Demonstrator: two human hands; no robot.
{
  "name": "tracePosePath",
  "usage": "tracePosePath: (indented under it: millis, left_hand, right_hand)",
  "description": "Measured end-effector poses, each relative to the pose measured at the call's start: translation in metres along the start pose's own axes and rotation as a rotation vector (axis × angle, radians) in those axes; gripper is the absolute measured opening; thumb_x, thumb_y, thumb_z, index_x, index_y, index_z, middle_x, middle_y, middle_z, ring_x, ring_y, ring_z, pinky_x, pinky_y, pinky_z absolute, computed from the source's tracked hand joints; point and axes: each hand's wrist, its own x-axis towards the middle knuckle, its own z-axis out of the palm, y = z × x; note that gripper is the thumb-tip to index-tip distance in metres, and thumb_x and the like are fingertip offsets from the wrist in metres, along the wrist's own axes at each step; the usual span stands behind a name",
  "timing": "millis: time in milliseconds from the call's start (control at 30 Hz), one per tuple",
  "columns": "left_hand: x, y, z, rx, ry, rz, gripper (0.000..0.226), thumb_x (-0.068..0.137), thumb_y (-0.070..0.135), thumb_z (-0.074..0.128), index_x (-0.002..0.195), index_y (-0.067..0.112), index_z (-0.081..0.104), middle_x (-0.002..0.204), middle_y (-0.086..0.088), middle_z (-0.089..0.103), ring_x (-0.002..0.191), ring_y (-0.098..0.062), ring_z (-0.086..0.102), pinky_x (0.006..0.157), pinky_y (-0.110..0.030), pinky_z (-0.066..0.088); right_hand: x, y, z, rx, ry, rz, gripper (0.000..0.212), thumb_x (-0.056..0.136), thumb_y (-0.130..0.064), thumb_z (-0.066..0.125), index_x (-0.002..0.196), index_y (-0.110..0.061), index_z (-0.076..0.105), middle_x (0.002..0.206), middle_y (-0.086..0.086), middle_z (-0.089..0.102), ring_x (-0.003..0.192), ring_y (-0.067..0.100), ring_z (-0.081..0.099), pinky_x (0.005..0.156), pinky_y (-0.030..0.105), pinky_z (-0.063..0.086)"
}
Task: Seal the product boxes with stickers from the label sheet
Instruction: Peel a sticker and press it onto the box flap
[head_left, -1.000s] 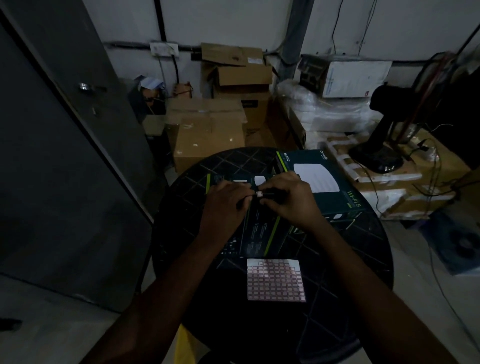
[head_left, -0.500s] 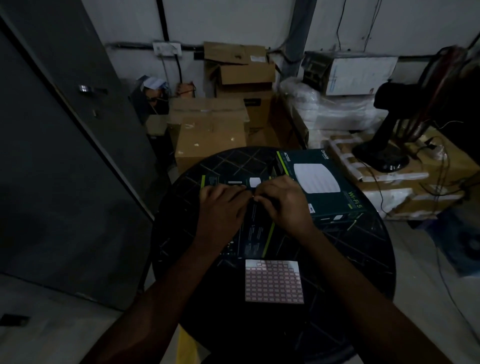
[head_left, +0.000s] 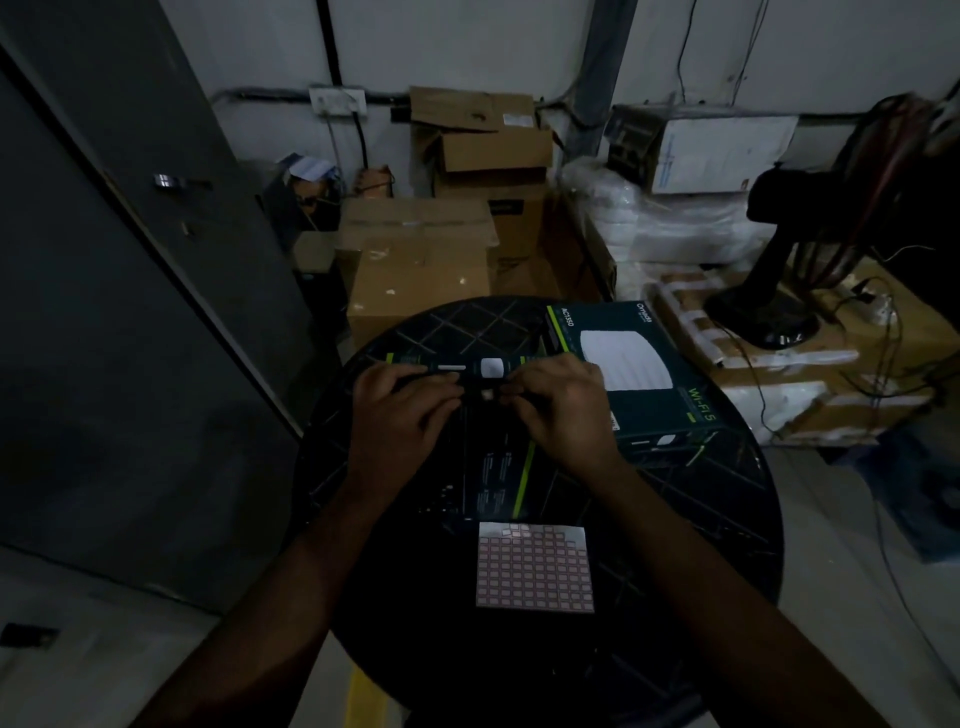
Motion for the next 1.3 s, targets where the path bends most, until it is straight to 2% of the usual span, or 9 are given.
tracePosePath:
  millis: [100, 267, 467, 700, 867, 967, 1033, 1100, 1300]
  left_hand:
    - [-0.002, -0.015, -0.005, -0.115, -0.013, -0.137, 0.014, 0.09, 0.023, 0.071, 0.103, 0.021, 0.075, 0.114, 0.009, 0.072, 0.113, -0.02, 0.057, 0.095, -0.045, 0.046]
    - [0.0, -0.016, -0.02, -0.067, -0.004, -0.165, 0.01, 0.088, 0.022, 0.075, 0.095, 0.015, 0.074, 0.107, 0.005, 0.072, 0.111, -0.02, 0.053, 0.094, -0.038, 0.046]
    - [0.002, -0.028, -0.029, -0.311, -0.023, -0.396, 0.016, 0.086, 0.017, 0.075, 0.102, 0.02, 0.077, 0.112, 0.013, 0.07, 0.106, -0.005, 0.066, 0.095, -0.021, 0.051]
    - [-0.004, -0.029, -0.019, -0.569, 0.064, -0.597, 0.036, 0.089, 0.006, 0.069, 0.096, 0.042, 0.074, 0.112, 0.023, 0.071, 0.111, -0.012, 0.067, 0.098, -0.046, 0.053]
    - [-0.014, -0.033, -0.013, -0.718, 0.061, -0.716, 0.036, 0.094, 0.005, 0.062, 0.107, 0.037, 0.073, 0.129, 0.016, 0.064, 0.124, -0.013, 0.059, 0.101, -0.048, 0.049]
    - [-0.014, -0.026, -0.014, -0.731, -0.026, -0.896, 0.039, 0.097, 0.005, 0.058, 0.133, 0.019, 0.058, 0.134, 0.001, 0.058, 0.124, -0.014, 0.057, 0.106, -0.037, 0.044]
    - [-0.009, -0.016, -0.016, -0.831, -0.064, -1.066, 0.036, 0.101, 0.013, 0.054, 0.136, 0.009, 0.054, 0.133, -0.009, 0.058, 0.127, -0.024, 0.054, 0.104, -0.032, 0.042]
    - [-0.002, -0.009, -0.023, -0.974, -0.061, -1.219, 0.039, 0.103, 0.027, 0.049, 0.138, 0.01, 0.049, 0.139, -0.011, 0.052, 0.132, -0.028, 0.047, 0.104, -0.037, 0.042]
    - [0.008, -0.003, -0.041, -1.235, -0.151, -1.422, 0.069, 0.099, 0.06, 0.033, 0.152, 0.017, 0.03, 0.148, -0.012, 0.038, 0.143, -0.04, 0.028, 0.111, -0.061, 0.032]
  right_hand:
    - [-0.01, 0.017, -0.005, 0.014, 0.043, 0.038, 0.022, 0.087, -0.031, 0.074, 0.108, -0.037, 0.076, 0.118, -0.02, 0.068, 0.11, 0.017, 0.051, 0.088, 0.035, 0.041]
    - [-0.016, 0.02, -0.004, 0.0, 0.122, 0.082, 0.02, 0.084, -0.022, 0.078, 0.105, -0.022, 0.079, 0.108, -0.007, 0.072, 0.108, 0.02, 0.055, 0.085, 0.025, 0.046]
    - [-0.018, 0.037, -0.014, 0.239, 0.172, 0.255, 0.012, 0.081, -0.012, 0.082, 0.092, -0.01, 0.079, 0.118, 0.002, 0.069, 0.102, 0.0, 0.063, 0.091, 0.019, 0.054]
    - [-0.014, 0.037, -0.019, 0.279, 0.168, 0.332, 0.012, 0.078, -0.014, 0.084, 0.085, -0.012, 0.075, 0.085, -0.006, 0.072, 0.081, -0.008, 0.062, 0.076, -0.001, 0.042]
    - [-0.019, 0.052, -0.031, 0.362, 0.074, 0.339, 0.017, 0.088, -0.022, 0.076, 0.104, -0.017, 0.074, 0.095, -0.008, 0.074, 0.081, -0.001, 0.068, 0.074, 0.012, 0.052]
    - [-0.026, 0.053, -0.024, 0.486, -0.07, 0.433, 0.047, 0.097, -0.031, 0.063, 0.142, -0.022, 0.054, 0.101, 0.002, 0.066, 0.083, 0.006, 0.063, 0.073, 0.014, 0.049]
    - [-0.025, 0.043, -0.025, 0.72, -0.163, 0.592, 0.055, 0.101, -0.038, 0.052, 0.153, -0.029, 0.037, 0.114, 0.016, 0.06, 0.098, 0.015, 0.063, 0.078, 0.029, 0.056]
    - [-0.02, 0.029, -0.032, 0.958, -0.251, 0.795, 0.046, 0.105, -0.046, 0.037, 0.15, -0.037, 0.036, 0.142, 0.007, 0.049, 0.119, 0.019, 0.055, 0.087, 0.046, 0.057]
    - [-0.013, 0.025, -0.035, 1.114, -0.435, 1.14, 0.062, 0.094, -0.075, 0.027, 0.135, -0.038, 0.053, 0.133, 0.003, 0.057, 0.125, 0.028, 0.054, 0.095, 0.055, 0.054]
